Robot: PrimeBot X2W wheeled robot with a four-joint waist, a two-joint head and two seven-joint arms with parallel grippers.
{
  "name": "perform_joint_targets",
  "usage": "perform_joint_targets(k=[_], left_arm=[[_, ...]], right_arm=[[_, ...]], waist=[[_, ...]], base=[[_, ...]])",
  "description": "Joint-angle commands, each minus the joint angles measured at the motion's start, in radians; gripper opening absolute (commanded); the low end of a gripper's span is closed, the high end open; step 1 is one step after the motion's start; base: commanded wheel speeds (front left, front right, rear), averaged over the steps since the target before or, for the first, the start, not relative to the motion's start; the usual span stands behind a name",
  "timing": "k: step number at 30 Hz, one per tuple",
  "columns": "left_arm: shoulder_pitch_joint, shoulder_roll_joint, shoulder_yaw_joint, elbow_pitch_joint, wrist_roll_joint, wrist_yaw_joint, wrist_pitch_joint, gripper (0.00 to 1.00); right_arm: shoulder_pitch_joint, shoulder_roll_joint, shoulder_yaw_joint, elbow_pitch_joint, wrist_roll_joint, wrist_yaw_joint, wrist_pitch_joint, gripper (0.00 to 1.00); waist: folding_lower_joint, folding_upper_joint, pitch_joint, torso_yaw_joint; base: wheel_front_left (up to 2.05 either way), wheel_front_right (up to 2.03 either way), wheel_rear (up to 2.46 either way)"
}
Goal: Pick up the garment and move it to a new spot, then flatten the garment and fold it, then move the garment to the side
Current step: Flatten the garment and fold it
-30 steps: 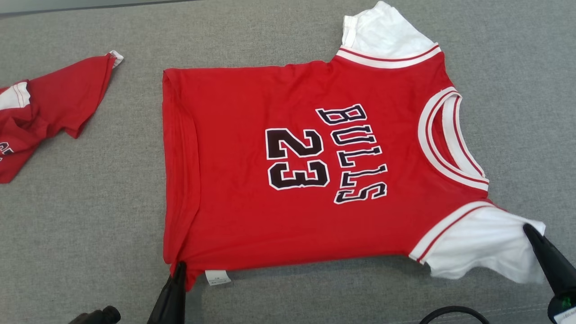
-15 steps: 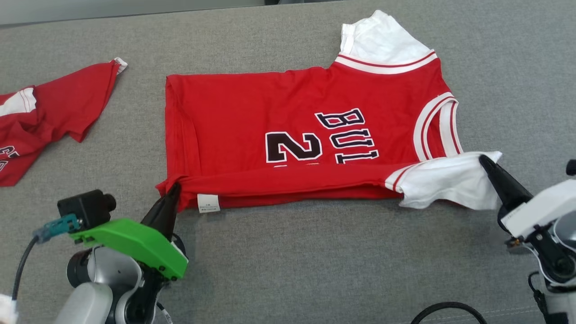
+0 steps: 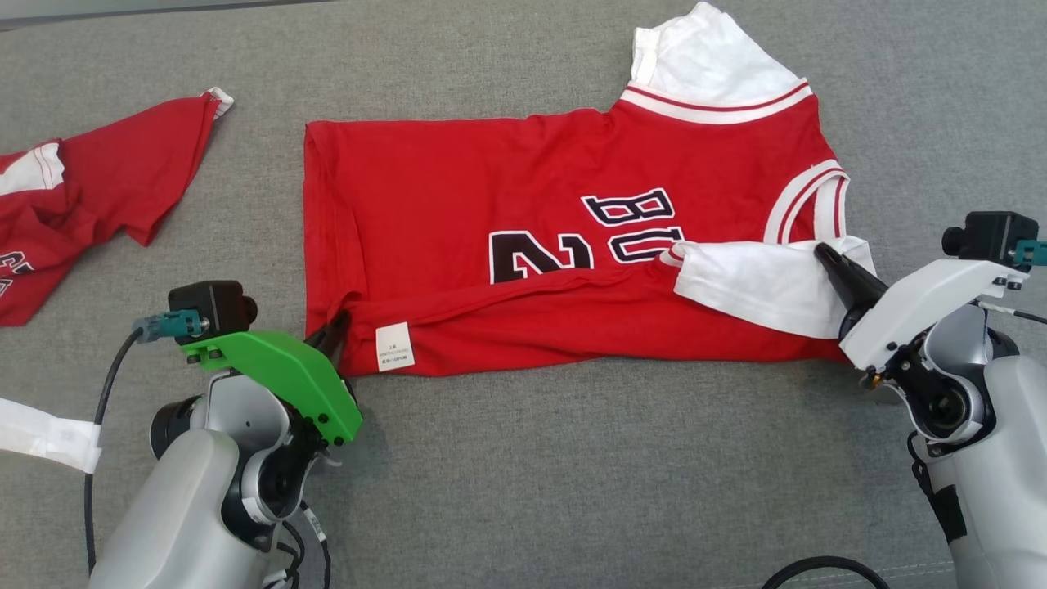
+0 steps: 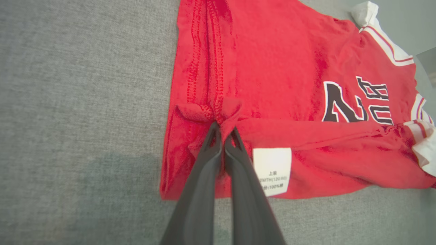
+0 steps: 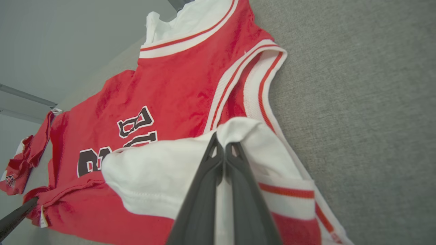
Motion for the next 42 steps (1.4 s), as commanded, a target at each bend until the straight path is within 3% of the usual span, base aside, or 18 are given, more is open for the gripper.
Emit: perform_joint_targets(k=[1, 2, 3, 9, 12, 17, 23, 32, 42], left_arm=[[-0.018, 0.002, -0.005, 0.013, 0.011, -0.009, 0.001, 0.37], [-0.022, 0.004, -0.014, 0.024, 0.014, -0.016, 0.004, 0.66], [-0.021, 0.008, -0.023, 0.032, 0.019, -0.025, 0.005, 1.0], [0.054, 0.069, -0.025, -0.013, 0.05, -0.043, -0.028, 1.0], [0.136, 0.12, -0.009, -0.108, 0.066, -0.026, -0.059, 1.0], [0.275, 0.153, 0.008, -0.249, 0.063, 0.023, -0.091, 1.0], [0.297, 0.146, 0.007, -0.268, 0.058, 0.044, -0.089, 1.0], [0.172, 0.136, -0.024, -0.162, 0.074, 0.013, -0.042, 1.0], [0.086, 0.119, -0.073, -0.064, 0.096, -0.027, -0.008, 1.0]], right_arm=[[-0.012, -0.011, 0.018, 0.004, -0.014, 0.0, -0.017, 0.76], [-0.015, -0.019, 0.039, 0.008, -0.022, 0.0, -0.031, 1.0], [-0.015, -0.027, 0.053, 0.011, -0.023, 0.0, -0.047, 1.0], [0.041, -0.145, 0.166, -0.09, -0.053, 0.0, -0.164, 1.0], [0.104, -0.219, 0.155, -0.184, -0.074, 0.0, -0.205, 1.0], [0.264, -0.284, 0.103, -0.331, -0.109, 0.0, -0.186, 1.0], [0.353, -0.256, 0.102, -0.374, -0.15, 0.0, -0.141, 1.0], [0.276, -0.227, 0.143, -0.273, -0.22, 0.0, -0.115, 1.0], [0.182, -0.238, 0.177, -0.152, -0.241, 0.0, -0.113, 1.0]], waist=[[0.0001, 0.0, 0.001, -0.001], [0.0001, 0.0, 0.001, -0.002], [0.0001, 0.0, 0.0, -0.004], [0.0001, 0.0, -0.023, -0.019], [0.0001, 0.0, -0.04, -0.028], [0.0001, 0.0, -0.035, -0.039], [0.0001, 0.0, 0.006, -0.046], [0.0001, 0.0, 0.038, -0.028], [0.0001, 0.0, 0.052, -0.019]], base=[[0.0, 0.0, 0.0], [0.0, 0.0, 0.0], [0.0, 0.0, 0.0], [0.0, 0.0, 0.0], [0.0, 0.0, 0.0], [0.0, 0.0, 0.0], [0.0, 0.0, 0.0], [0.0, 0.0, 0.0], [0.0, 0.0, 0.0]])
